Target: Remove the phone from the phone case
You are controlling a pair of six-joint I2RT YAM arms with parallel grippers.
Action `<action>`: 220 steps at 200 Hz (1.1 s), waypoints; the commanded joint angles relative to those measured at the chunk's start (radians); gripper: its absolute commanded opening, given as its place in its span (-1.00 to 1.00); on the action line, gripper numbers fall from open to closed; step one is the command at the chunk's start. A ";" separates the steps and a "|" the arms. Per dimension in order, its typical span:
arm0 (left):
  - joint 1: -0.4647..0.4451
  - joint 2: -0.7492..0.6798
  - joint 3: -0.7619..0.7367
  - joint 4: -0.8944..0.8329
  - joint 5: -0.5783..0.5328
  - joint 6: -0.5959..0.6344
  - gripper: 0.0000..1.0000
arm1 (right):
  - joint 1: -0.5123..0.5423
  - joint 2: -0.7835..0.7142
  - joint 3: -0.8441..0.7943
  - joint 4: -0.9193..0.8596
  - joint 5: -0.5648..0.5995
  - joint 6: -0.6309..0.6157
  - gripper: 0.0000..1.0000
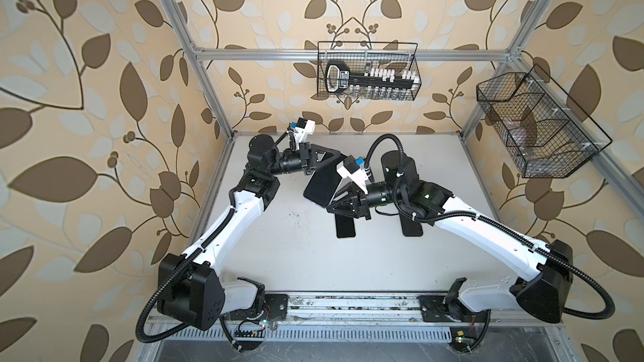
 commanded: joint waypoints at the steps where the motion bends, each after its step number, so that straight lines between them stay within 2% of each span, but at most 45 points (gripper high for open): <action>1: -0.013 -0.038 0.009 0.053 -0.036 0.013 -1.00 | 0.008 0.014 0.029 0.116 -0.027 0.015 -0.36; 34: -0.013 -0.039 0.007 0.059 -0.041 0.005 -1.00 | 0.017 0.026 0.040 0.122 -0.023 0.018 -0.43; 72: -0.013 -0.038 0.008 0.062 -0.045 -0.001 -1.00 | 0.026 0.024 0.051 0.105 -0.005 0.000 -0.60; 220: -0.015 -0.031 -0.009 0.114 -0.075 -0.066 -1.00 | 0.070 -0.017 0.094 0.055 0.189 -0.085 -0.78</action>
